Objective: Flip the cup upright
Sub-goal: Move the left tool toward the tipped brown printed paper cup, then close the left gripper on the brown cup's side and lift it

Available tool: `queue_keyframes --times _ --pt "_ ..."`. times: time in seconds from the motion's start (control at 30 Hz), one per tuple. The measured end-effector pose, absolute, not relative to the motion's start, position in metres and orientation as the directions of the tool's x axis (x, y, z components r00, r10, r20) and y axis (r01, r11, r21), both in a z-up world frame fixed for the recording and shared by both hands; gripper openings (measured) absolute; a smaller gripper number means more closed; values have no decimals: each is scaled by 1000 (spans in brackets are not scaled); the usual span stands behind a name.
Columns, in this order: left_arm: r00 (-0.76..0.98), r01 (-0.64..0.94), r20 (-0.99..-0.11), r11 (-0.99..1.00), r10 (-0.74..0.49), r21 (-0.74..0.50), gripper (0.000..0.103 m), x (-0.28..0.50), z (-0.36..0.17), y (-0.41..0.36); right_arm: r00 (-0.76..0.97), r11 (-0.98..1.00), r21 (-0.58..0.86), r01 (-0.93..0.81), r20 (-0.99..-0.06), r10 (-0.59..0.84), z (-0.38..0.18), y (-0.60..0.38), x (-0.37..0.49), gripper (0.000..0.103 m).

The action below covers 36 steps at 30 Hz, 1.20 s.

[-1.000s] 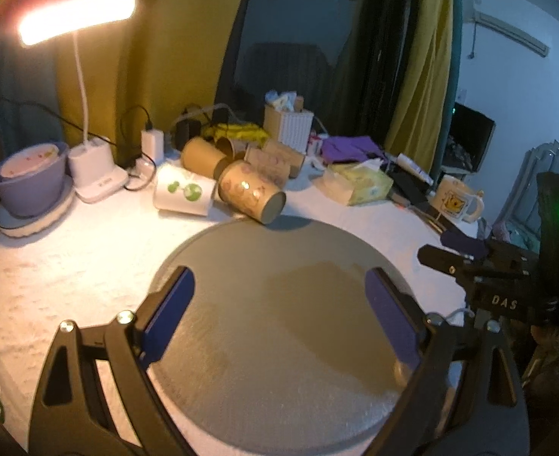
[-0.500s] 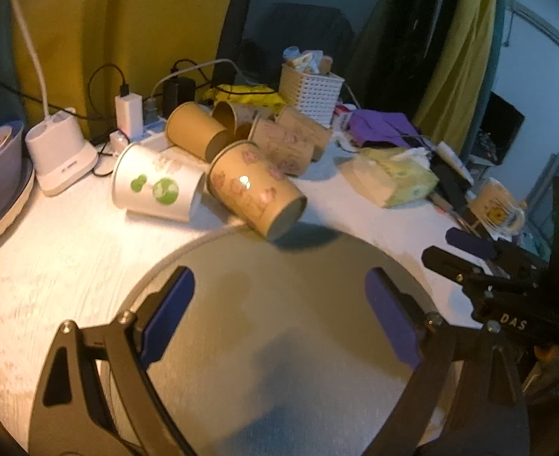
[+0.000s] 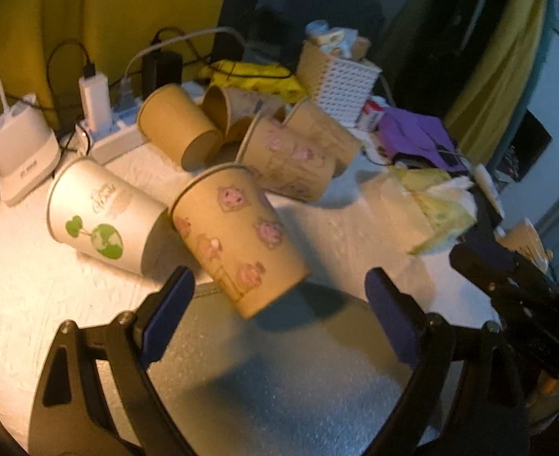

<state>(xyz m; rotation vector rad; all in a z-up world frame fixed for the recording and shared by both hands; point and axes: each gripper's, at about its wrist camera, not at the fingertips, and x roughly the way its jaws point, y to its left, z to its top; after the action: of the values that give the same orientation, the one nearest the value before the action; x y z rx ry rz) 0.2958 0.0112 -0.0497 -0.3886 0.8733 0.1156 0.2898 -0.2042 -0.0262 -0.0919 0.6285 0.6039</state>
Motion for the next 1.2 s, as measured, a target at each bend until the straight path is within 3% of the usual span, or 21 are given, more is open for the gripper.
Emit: queue_keyframes --times 0.2,0.43,0.5,0.57,1.2 --pt "622 -341 -783 902 4 -266 92 312 -63 20 620 811 135 -569 -578 531 -30 -206 309 66" --pt "601 -345 -799 898 -12 -273 90 329 -76 26 600 799 160 -579 -580 551 -37 -206 320 66" --pt "589 -342 -808 904 -7 -257 72 330 -79 25 594 797 163 -581 -585 552 -39 -205 322 66" --pt "588 -333 -809 906 -18 -262 66 330 -80 24 590 798 163 -580 -592 549 -41 -205 323 66" --pt "696 -142 -710 949 -107 -281 64 240 -41 0 626 840 99 -533 -623 470 -30 -196 261 66"
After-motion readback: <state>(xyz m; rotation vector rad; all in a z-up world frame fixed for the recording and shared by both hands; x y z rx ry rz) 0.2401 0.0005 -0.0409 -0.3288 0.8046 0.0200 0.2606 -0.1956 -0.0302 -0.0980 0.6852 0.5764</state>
